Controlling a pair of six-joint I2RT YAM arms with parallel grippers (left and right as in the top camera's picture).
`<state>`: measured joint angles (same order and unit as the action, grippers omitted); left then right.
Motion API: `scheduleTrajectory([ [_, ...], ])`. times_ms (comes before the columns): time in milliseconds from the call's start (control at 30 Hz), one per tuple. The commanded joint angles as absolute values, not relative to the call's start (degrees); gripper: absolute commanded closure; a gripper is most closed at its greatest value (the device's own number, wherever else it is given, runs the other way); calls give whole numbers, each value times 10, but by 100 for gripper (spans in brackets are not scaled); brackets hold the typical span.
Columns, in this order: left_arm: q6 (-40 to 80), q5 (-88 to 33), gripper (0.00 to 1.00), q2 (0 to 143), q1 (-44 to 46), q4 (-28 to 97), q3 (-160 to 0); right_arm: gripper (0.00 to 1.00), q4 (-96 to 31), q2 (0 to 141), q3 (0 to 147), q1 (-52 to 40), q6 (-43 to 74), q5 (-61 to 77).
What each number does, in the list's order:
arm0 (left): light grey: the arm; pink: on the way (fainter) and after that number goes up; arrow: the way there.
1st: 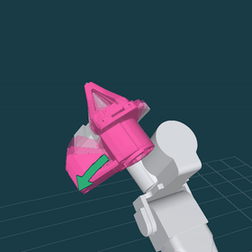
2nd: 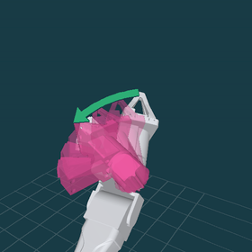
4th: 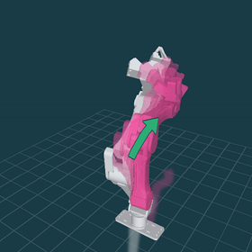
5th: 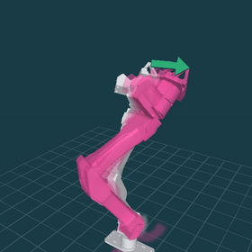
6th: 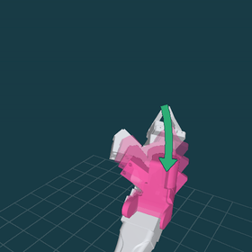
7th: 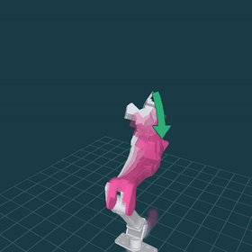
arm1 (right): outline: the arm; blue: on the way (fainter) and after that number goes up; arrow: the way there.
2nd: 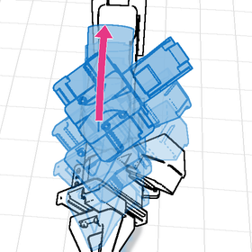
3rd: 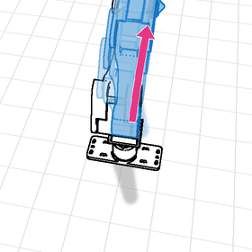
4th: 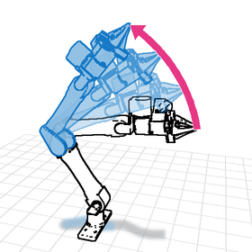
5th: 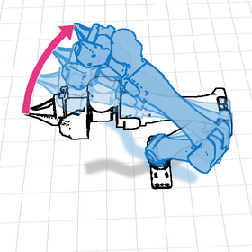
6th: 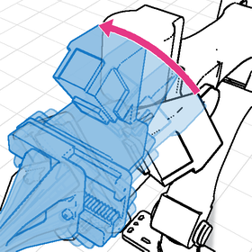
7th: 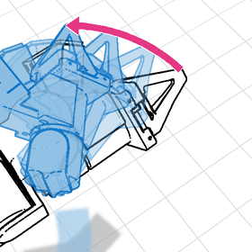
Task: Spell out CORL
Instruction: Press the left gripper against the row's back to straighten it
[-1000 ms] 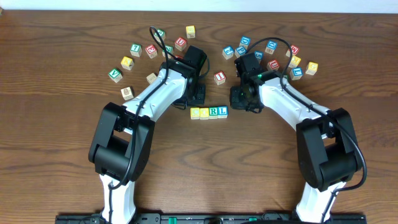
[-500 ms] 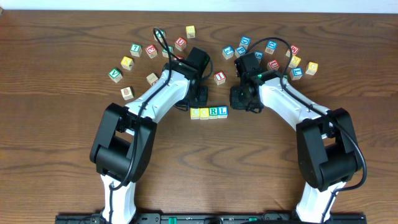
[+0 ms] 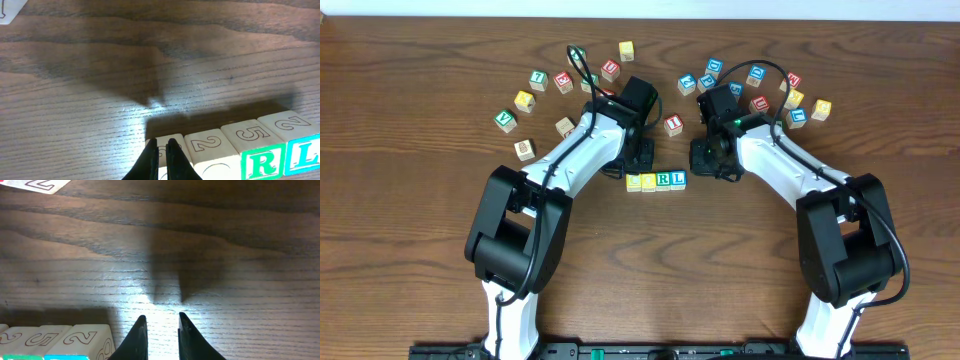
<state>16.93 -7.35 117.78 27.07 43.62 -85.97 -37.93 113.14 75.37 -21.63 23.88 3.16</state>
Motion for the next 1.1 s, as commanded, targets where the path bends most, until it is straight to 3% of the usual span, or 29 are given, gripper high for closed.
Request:
scheduleTrajectory([
  [0, 177, -67, 92, 1185, 271, 441, -854, 84, -380, 1135, 760, -220, 244, 25],
  [1067, 179, -73, 93, 1185, 271, 449, -854, 83, -380, 1136, 760, -220, 244, 21],
])
